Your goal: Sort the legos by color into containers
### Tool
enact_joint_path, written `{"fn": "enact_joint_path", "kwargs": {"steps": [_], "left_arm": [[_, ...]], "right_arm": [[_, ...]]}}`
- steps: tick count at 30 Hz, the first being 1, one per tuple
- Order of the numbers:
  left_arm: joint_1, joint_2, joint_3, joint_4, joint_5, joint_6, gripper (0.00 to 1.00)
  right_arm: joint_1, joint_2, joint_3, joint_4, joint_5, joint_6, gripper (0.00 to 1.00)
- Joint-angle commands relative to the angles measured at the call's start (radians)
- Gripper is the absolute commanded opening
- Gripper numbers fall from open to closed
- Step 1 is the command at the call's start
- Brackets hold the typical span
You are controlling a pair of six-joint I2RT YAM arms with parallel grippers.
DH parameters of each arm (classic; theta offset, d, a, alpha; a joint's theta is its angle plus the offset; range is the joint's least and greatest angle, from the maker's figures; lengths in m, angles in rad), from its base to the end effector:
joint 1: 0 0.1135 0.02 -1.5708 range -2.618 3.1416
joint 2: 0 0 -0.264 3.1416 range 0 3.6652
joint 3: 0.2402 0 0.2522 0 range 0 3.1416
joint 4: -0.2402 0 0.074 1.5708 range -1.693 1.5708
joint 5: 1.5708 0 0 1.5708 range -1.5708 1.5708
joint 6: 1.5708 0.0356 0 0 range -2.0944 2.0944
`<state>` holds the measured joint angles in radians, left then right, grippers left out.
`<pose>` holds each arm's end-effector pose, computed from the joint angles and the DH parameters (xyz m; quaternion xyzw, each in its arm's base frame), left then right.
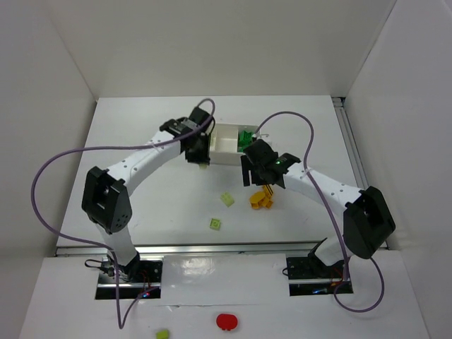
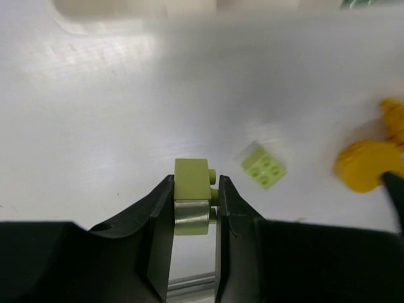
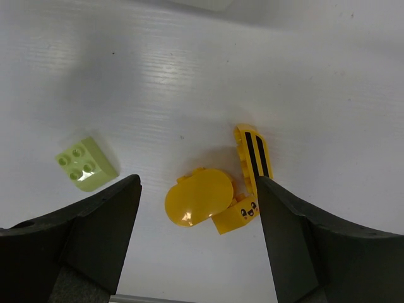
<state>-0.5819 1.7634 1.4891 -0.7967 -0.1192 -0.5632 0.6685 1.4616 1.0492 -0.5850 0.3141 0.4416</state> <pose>0.3156 -0.2026 0.2680 -0.0057 0.9673 -0.0852 0.2388 0.2408 0.1762 0.2421 -0.0633 0.9463 0.0197 0.3164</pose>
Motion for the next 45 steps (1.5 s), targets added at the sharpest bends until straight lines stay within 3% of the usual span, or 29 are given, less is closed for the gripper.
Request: {"fn": "enact_joint_path", "kwargs": {"steps": [1, 8, 13, 15, 16, 17, 19, 21, 23, 25, 29, 34, 39, 45], "left_arm": [[0.082, 0.031, 0.219, -0.087, -0.053, 0.039, 0.23], [0.189, 0.253, 0.564, -0.114, -0.013, 0.06, 0.23], [0.211, 0.379, 0.709, -0.114, 0.05, 0.069, 0.25], [0.211, 0.403, 0.732, -0.114, 0.05, 0.059, 0.33], [0.211, 0.412, 0.743, -0.114, 0.05, 0.059, 0.43], [0.211, 0.425, 0.743, -0.114, 0.05, 0.059, 0.64], [0.211, 0.426, 0.752, -0.114, 0.05, 0.059, 0.74], [0.211, 0.389, 0.714, -0.114, 0.05, 0.059, 0.78], [0.186, 0.349, 0.676, -0.114, 0.035, 0.069, 0.73], [0.145, 0.268, 0.568, -0.105, 0.012, 0.097, 0.66], [0.074, 0.118, 0.269, -0.035, 0.085, 0.106, 0.65], [-0.021, 0.05, -0.013, 0.072, 0.212, 0.106, 0.79], [-0.088, 0.102, -0.062, 0.122, 0.274, 0.097, 1.0], [-0.136, 0.214, -0.009, 0.132, 0.237, 0.121, 0.95]], "right_arm": [[-0.015, -0.001, 0.046, 0.005, 0.048, 0.013, 0.82], [-0.015, -0.021, 0.055, -0.018, 0.074, 0.022, 0.82], [-0.024, -0.03, 0.055, -0.018, 0.074, 0.022, 0.82], [-0.024, -0.03, 0.055, -0.018, 0.074, 0.022, 0.82], [-0.024, -0.03, 0.055, -0.018, 0.074, 0.022, 0.82], [-0.024, -0.03, 0.064, -0.018, 0.074, 0.022, 0.82], [-0.024, -0.03, 0.064, -0.018, 0.074, 0.031, 0.82], [-0.024, -0.03, 0.064, -0.027, 0.074, 0.031, 0.82], [-0.024, -0.03, 0.064, -0.027, 0.074, 0.031, 0.82], [-0.024, -0.03, 0.064, -0.027, 0.074, 0.031, 0.82], [-0.024, -0.03, 0.064, -0.027, 0.083, 0.031, 0.82], [-0.033, -0.021, 0.064, -0.016, 0.083, 0.022, 0.82], [-0.033, -0.012, 0.086, -0.027, 0.095, 0.013, 0.83], [-0.043, -0.03, 0.077, -0.036, 0.105, 0.022, 0.83]]}}
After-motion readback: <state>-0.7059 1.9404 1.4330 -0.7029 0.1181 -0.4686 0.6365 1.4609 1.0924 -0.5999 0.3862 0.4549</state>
